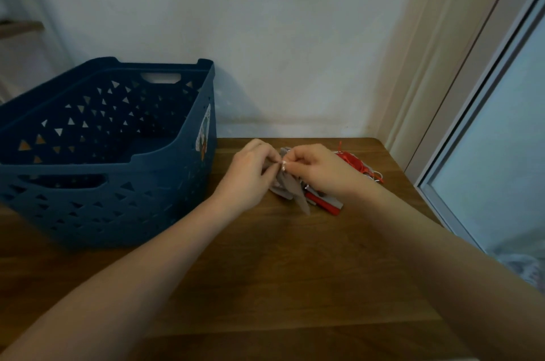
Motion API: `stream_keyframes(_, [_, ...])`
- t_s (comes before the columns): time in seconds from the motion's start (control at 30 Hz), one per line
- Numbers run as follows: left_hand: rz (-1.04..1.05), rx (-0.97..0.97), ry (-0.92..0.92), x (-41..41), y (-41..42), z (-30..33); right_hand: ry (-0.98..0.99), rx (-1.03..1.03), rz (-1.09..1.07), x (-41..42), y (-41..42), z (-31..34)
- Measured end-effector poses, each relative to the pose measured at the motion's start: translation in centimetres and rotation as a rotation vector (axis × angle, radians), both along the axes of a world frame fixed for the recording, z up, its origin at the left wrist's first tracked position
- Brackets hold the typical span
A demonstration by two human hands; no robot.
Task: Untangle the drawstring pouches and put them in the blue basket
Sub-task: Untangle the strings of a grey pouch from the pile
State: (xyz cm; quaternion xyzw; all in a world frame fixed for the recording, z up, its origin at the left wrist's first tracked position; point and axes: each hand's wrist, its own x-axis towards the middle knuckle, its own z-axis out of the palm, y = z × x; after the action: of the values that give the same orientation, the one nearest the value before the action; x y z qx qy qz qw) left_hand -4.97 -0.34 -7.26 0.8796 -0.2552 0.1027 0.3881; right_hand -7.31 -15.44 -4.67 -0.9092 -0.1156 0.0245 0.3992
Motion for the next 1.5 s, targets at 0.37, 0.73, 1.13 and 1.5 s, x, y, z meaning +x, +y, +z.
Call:
stream_keyframes(0.37, [0.020, -0.231, -0.121, -0.9, -0.7, 0.6, 0.255, 0.574, -0.113, 0.5, 0.1, 0.0])
stream_keyframes(0.73, [0.034, -0.067, -0.184, -0.2, -0.7, 0.6, 0.265, 0.681, -0.166, 0.4, 0.6, 0.1])
stream_keyframes(1.13, [0.185, -0.065, 0.126, 0.6, -1.1, 1.3, 0.016, 0.620, -0.438, 1.1, 0.1, -0.9])
stream_keyframes(1.5, [-0.071, -0.589, 0.395, -1.0, 0.4, 4.6, -0.063, 0.562, -0.083, 1.1, 1.2, 0.8])
